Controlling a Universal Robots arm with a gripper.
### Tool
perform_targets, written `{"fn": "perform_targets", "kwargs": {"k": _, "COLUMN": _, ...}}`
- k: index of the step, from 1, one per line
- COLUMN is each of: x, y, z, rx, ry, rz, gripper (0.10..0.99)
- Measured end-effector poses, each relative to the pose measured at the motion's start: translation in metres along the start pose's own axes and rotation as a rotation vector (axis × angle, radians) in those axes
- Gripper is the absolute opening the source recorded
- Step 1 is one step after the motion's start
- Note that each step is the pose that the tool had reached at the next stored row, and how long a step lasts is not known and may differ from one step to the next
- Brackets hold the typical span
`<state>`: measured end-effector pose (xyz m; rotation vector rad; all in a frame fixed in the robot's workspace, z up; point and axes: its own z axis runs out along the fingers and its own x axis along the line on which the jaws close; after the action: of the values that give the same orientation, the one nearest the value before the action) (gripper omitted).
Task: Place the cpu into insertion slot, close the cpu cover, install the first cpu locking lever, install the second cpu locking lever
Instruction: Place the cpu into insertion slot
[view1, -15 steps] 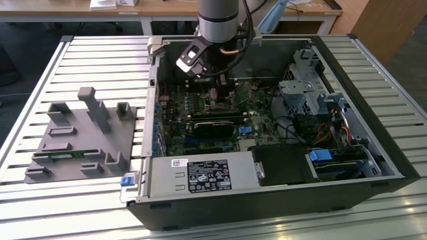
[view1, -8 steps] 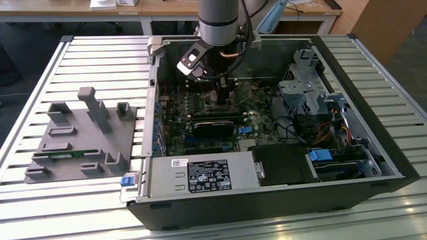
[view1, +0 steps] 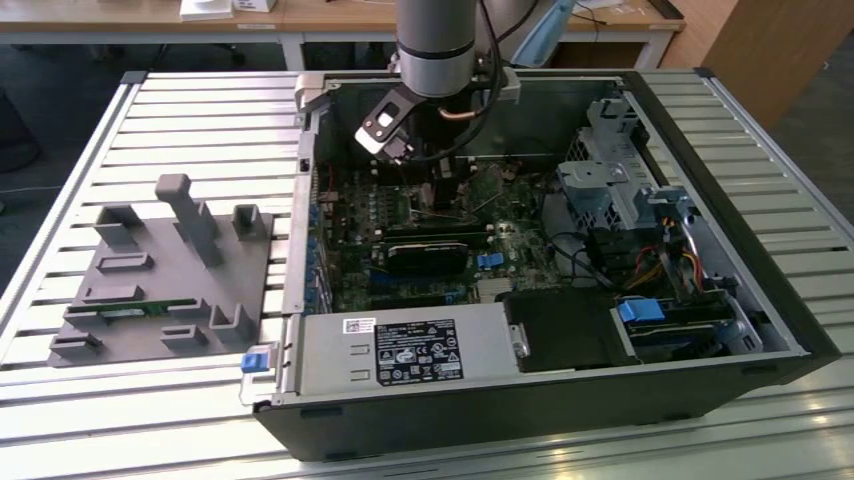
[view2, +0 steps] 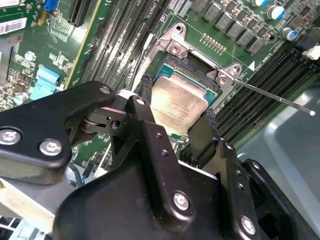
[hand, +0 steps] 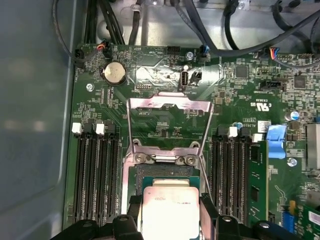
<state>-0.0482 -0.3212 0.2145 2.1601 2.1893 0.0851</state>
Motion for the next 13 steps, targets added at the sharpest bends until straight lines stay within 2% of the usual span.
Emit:
{"fn": "perform_targets", "kwargs": {"k": 6, "x": 0.0011, "y": -0.0005, "z": 0.0073, "rx": 0.0, "ry": 0.0001, "rz": 0.001, "gripper": 0.541}}
{"fn": "perform_targets", "kwargs": {"k": 13, "x": 0.0016, "y": 0.0001, "z": 0.0116, "rx": 0.0, "ry": -0.0003, "rz": 0.005, "gripper": 0.541}}
